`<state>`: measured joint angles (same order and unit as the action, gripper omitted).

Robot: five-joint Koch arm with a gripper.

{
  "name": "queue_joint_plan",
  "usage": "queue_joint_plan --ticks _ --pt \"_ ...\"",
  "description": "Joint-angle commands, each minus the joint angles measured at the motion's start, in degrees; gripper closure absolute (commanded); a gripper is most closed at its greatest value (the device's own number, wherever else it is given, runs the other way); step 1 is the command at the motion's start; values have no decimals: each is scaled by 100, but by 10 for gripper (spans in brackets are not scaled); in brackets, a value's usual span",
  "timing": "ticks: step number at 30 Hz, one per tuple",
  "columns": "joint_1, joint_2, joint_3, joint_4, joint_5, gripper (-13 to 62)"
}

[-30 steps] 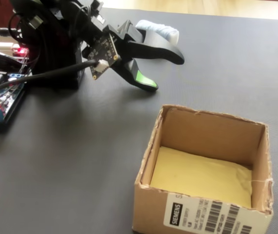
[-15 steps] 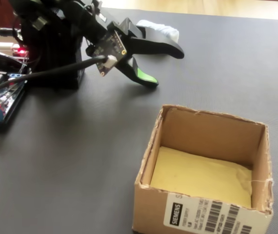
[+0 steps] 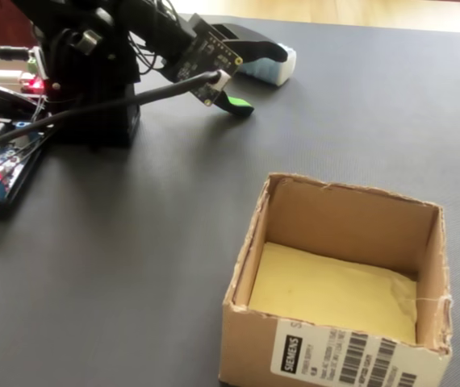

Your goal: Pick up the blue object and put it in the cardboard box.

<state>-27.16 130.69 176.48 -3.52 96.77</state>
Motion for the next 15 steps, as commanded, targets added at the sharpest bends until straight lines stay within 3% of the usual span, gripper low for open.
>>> queue_joint_plan --ticks 1,15 --pt "-360 457 70 378 290 149" --pt "-1617 114 -448 738 299 159"
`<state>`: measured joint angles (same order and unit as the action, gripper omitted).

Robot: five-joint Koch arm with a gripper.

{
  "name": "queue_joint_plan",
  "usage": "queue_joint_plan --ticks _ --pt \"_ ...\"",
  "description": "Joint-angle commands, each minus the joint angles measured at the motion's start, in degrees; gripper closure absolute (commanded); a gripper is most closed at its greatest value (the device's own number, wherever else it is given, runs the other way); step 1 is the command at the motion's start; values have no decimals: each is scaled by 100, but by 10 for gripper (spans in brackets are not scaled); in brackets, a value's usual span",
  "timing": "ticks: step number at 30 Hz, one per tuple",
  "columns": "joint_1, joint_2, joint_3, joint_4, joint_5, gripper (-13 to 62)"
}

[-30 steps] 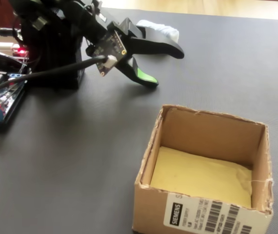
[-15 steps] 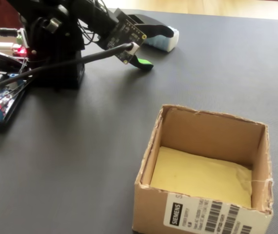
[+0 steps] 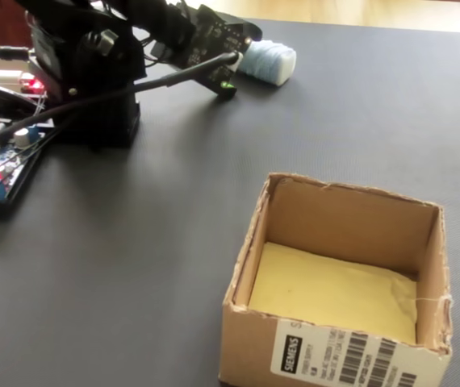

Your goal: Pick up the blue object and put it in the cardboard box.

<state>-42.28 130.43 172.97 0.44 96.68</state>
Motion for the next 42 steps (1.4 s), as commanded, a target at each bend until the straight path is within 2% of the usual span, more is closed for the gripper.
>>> queue_joint_plan --ticks 1,11,13,20,29,36,39,42 --pt "-123 105 -167 439 308 159" --pt "-44 -299 -1459 1143 308 158" --pt "-35 -316 -2197 1749 299 158" --pt "-70 -545 -2918 2716 264 158" --pt "-387 -1406 -4342 3823 158 157" --pt "-466 -2232 -4605 3639 105 157" --pt "-413 -3296 -4913 3217 97 156" --pt "-413 -3498 -4816 3164 141 165"
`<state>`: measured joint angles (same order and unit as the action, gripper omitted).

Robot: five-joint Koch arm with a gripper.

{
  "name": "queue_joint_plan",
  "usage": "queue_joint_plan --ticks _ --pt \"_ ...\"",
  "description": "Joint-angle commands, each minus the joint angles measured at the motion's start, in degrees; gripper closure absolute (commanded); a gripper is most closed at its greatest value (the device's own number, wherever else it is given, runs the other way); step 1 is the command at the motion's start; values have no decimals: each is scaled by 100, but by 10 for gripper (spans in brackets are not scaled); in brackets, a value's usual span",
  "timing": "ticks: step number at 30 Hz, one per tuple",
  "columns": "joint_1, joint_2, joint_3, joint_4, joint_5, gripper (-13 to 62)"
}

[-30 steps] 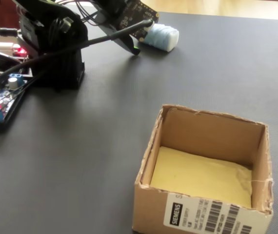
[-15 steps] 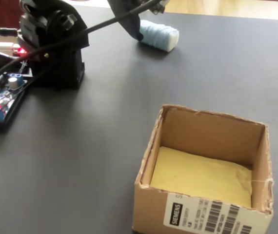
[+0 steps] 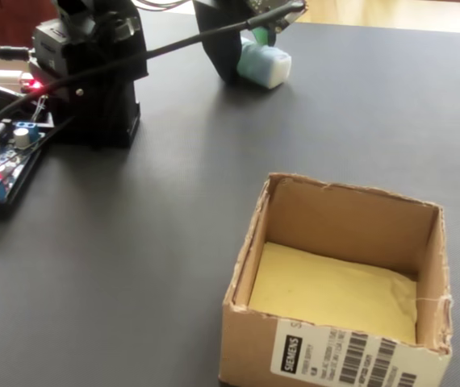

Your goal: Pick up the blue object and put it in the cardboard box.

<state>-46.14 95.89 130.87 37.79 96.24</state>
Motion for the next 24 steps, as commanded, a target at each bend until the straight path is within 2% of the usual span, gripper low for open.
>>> queue_joint_plan --ticks 1,4,9,17,24 --pt "-26 -88 -598 -615 185 170" --pt "-9 -202 -483 -817 132 229" --pt "105 -281 -229 -1652 -431 426" --pt "272 -193 -193 -1916 -431 426" --pt "861 519 53 -2145 -431 426"
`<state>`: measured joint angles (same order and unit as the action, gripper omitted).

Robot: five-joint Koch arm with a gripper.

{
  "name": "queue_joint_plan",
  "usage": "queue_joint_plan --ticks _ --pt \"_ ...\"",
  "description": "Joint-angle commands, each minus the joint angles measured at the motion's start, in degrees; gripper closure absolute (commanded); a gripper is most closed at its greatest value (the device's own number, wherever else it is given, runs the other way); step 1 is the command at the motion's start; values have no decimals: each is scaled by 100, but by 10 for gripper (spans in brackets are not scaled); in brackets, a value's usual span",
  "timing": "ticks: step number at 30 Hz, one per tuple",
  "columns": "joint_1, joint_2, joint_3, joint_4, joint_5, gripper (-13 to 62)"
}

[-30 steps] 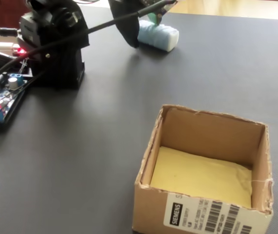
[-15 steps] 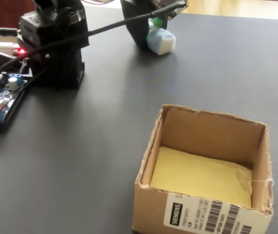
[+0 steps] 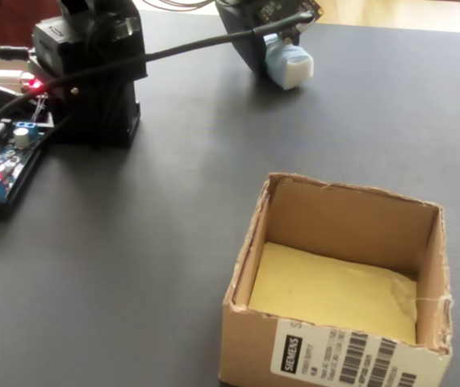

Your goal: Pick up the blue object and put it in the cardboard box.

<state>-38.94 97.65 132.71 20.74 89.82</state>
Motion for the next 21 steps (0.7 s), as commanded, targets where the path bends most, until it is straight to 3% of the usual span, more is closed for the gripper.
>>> queue_joint_plan --ticks 1,11,21 --pt "255 439 -79 -475 211 426" --pt "1538 1898 756 -1274 246 426" --pt "2698 2540 1055 -1644 272 426"
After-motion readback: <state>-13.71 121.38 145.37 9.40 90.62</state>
